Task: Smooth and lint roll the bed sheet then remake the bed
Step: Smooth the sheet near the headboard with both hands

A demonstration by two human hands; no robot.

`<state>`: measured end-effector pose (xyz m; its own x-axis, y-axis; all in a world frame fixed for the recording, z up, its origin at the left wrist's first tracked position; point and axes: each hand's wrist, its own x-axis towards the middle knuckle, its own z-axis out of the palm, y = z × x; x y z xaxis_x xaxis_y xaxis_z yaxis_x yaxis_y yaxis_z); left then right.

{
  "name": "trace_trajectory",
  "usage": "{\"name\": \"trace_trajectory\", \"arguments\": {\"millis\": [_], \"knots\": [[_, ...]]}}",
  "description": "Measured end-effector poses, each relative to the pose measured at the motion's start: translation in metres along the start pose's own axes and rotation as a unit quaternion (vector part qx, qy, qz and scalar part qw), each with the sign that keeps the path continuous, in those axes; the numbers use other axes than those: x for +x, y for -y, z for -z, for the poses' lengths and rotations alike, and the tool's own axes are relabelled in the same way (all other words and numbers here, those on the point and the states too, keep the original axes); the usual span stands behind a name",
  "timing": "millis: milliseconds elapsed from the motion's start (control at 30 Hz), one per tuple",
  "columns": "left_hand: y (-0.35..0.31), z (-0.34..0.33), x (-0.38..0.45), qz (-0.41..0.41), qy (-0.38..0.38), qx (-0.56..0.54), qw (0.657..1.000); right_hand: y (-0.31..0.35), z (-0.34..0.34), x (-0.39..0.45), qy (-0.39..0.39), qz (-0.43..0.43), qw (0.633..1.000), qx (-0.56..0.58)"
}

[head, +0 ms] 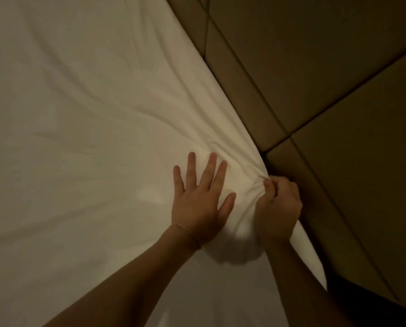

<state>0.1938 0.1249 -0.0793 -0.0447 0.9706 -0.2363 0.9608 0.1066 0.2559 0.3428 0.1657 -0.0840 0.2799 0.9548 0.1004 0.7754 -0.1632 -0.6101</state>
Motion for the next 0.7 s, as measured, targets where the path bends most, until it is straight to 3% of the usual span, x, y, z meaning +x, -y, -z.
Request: {"name": "trace_trajectory", "arguments": {"millis": [100,200,333,500,633,700], "knots": [[-0.014,-0.007,-0.007,-0.046,0.007,0.024,0.999,-0.002,0.018,-0.002,-0.026,0.023,0.999,0.009],[-0.022,-0.013,-0.012,-0.062,0.006,0.04,0.997,-0.013,0.03,-0.014,0.015,0.047,0.997,-0.067],[-0.025,-0.015,-0.013,-0.056,0.002,0.052,0.997,-0.052,0.046,-0.045,0.054,-0.023,0.994,-0.096],[-0.036,-0.015,-0.009,-0.065,0.015,0.072,0.995,-0.069,0.05,-0.036,-0.002,-0.128,0.991,-0.021],[-0.056,-0.019,-0.005,-0.098,0.024,0.076,0.992,-0.062,0.052,-0.054,-0.026,-0.125,0.991,-0.026],[-0.06,-0.021,-0.003,-0.103,0.026,0.078,0.991,-0.071,0.057,-0.062,0.005,-0.142,0.988,-0.059]]}}
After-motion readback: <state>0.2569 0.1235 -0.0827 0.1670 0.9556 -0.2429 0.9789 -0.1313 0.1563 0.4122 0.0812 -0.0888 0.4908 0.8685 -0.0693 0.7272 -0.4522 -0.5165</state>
